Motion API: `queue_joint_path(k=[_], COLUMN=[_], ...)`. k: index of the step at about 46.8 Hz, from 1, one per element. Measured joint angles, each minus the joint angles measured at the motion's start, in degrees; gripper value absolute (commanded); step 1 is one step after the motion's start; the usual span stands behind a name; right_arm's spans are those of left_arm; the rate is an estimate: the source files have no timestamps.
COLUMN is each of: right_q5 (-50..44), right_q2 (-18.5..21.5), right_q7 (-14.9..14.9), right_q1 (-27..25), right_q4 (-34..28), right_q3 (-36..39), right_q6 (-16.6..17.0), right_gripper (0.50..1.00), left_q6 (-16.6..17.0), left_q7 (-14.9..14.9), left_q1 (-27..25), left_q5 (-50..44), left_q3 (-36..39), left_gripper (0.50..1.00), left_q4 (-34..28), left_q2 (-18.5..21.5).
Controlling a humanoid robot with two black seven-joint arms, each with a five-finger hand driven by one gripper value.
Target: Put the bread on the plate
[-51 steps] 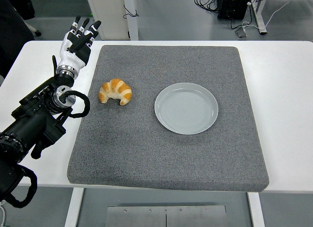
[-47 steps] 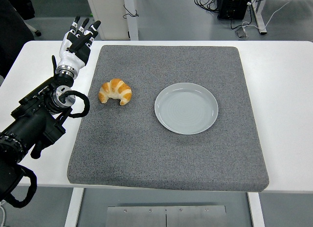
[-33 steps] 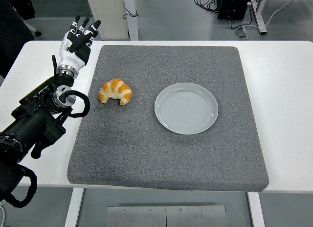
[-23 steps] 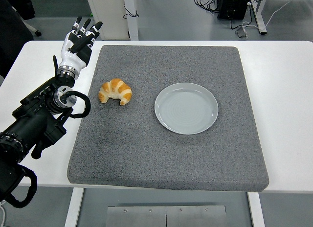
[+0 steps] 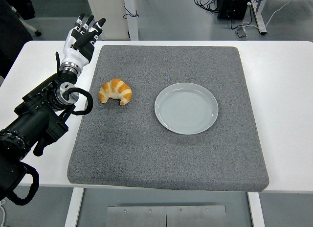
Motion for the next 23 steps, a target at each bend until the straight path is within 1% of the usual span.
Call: queue_joint_path(k=[12, 23], right_q5=[0.0, 0.0], right_q2=[0.0, 0.0], right_q7=[0.0, 0.0], right_q1=[0.0, 0.0], right_q4=[0.0, 0.0], right_q3=[0.0, 0.0], right_q6=[0.0, 0.0], right_gripper=[1.0, 1.0], left_q6=[0.0, -0.3], left_q7=[-0.1, -0.2], left_q1=[0.0, -1.4], left_q5=[0.8, 1.0], left_q3=[0.3, 5.3], left_gripper=[0.971, 0.971], left_q4=[-0.2, -0.2], left_q2=[-0.2, 0.6])
